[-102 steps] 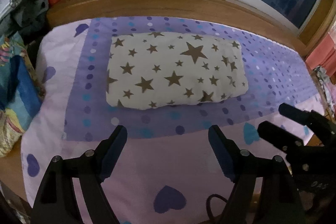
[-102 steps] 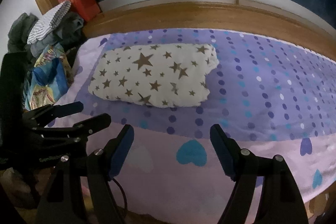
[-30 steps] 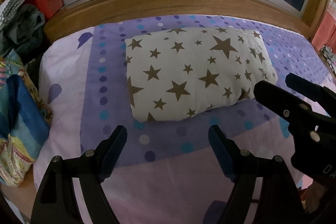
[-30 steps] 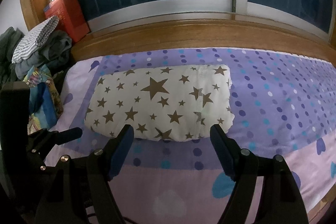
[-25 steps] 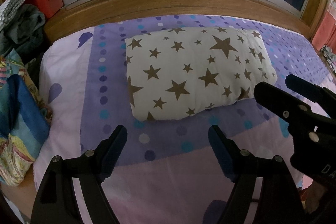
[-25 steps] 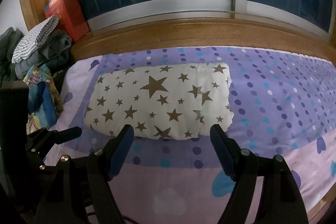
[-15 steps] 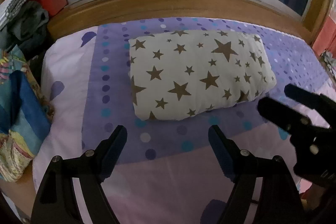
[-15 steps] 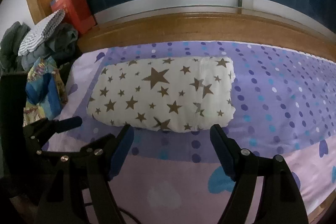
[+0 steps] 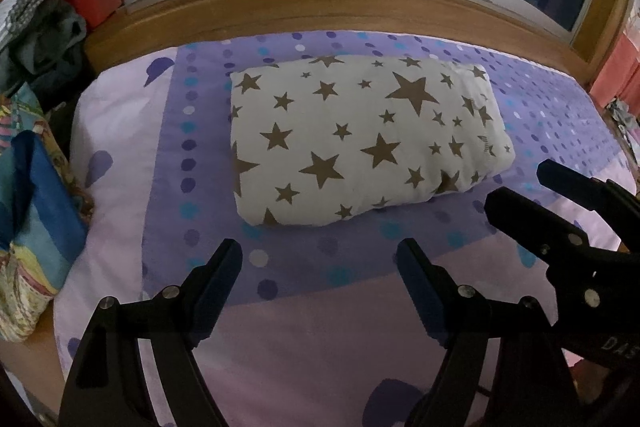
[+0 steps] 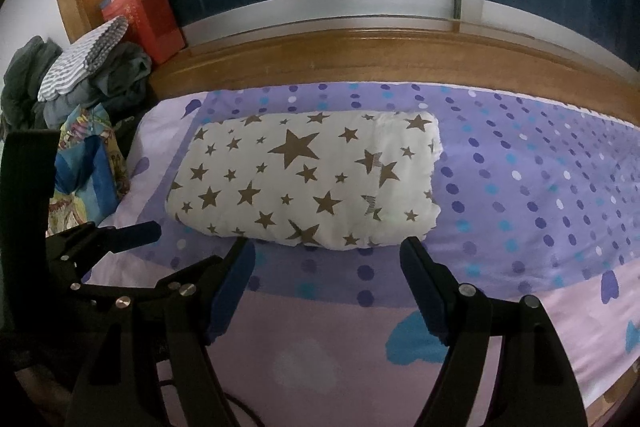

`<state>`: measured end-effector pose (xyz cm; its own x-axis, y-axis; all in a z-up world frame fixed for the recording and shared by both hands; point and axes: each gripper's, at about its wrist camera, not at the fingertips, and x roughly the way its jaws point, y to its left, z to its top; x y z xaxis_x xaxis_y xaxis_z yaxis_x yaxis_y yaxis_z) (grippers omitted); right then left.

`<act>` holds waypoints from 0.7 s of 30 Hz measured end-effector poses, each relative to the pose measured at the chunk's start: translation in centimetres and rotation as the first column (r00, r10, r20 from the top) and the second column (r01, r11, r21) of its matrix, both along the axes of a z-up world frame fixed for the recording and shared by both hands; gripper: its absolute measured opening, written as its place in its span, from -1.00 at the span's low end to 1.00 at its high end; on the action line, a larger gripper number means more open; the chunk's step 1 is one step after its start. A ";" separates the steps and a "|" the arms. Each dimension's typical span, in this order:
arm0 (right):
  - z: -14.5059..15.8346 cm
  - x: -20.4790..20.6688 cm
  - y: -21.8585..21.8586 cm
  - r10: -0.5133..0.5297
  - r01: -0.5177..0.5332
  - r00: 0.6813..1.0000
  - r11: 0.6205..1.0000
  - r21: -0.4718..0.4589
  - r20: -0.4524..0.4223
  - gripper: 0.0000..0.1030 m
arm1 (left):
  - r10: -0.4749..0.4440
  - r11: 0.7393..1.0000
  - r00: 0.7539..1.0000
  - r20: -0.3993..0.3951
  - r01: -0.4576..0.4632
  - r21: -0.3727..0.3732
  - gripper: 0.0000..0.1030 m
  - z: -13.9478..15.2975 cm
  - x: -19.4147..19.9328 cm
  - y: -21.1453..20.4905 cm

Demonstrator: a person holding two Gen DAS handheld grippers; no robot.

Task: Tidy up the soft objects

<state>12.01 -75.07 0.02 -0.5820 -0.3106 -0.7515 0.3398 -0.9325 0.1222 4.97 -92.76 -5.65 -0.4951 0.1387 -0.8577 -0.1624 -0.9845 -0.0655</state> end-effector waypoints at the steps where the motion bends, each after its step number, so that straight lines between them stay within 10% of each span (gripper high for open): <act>1: 0.1 0.0 0.1 0.002 -0.002 1.000 1.000 0.002 -0.003 0.47 | -0.004 1.000 1.000 0.000 0.004 -0.001 0.58 0.0 0.0 0.1; 21: 0.7 -1.2 3.4 0.181 -0.181 0.983 0.983 -0.004 -0.007 0.47 | -0.089 0.996 0.996 -0.003 0.089 0.007 0.58 0.3 0.0 2.4</act>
